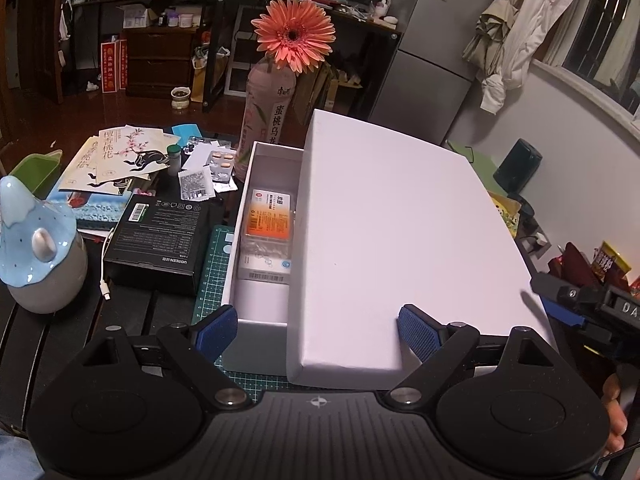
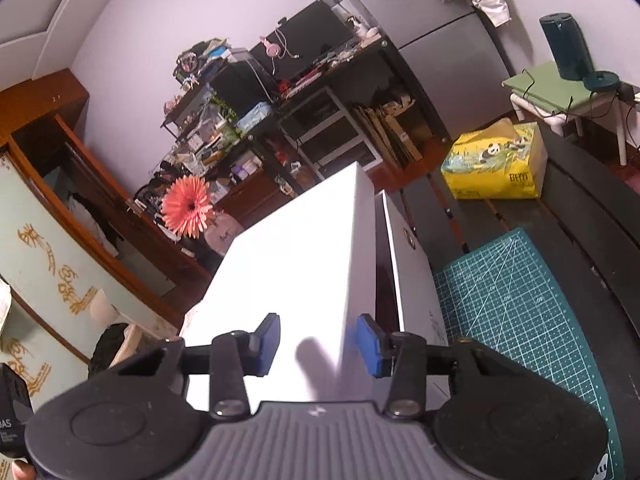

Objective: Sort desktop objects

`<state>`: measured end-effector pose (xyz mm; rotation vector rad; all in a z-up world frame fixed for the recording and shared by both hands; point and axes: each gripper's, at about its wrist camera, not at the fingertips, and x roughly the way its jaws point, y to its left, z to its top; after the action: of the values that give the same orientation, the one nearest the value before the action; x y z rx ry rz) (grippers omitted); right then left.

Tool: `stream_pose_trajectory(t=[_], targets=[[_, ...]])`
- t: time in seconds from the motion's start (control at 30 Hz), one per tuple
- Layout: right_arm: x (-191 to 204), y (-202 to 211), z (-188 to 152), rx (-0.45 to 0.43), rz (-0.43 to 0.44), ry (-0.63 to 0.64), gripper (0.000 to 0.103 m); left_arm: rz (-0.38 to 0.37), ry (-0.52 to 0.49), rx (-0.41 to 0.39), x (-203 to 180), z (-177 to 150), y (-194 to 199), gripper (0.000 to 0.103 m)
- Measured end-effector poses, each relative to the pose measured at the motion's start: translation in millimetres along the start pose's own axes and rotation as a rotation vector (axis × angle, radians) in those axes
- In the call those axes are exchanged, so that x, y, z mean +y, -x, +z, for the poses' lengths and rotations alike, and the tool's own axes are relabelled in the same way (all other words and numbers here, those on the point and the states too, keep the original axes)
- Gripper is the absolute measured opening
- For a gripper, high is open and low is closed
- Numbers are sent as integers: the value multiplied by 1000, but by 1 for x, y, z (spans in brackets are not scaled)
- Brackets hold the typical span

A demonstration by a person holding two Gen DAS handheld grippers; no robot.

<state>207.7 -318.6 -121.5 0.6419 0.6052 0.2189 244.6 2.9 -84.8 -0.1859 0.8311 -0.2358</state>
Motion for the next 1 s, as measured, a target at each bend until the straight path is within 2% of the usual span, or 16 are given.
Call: stream_pose_trajectory(t=[0.23, 0.37, 0.53, 1.0], targets=[[0, -1, 0, 18, 7, 3, 33, -13, 18, 9, 0, -1, 2, 80], [5, -4, -2, 22, 8, 31, 33, -39, 20, 34, -5, -4, 4, 80], [12, -9, -2, 21, -7, 79, 34, -21, -4, 30, -12, -8, 5, 81], [14, -15, -1, 17, 0, 97, 34, 6, -23, 42, -20, -14, 12, 82]])
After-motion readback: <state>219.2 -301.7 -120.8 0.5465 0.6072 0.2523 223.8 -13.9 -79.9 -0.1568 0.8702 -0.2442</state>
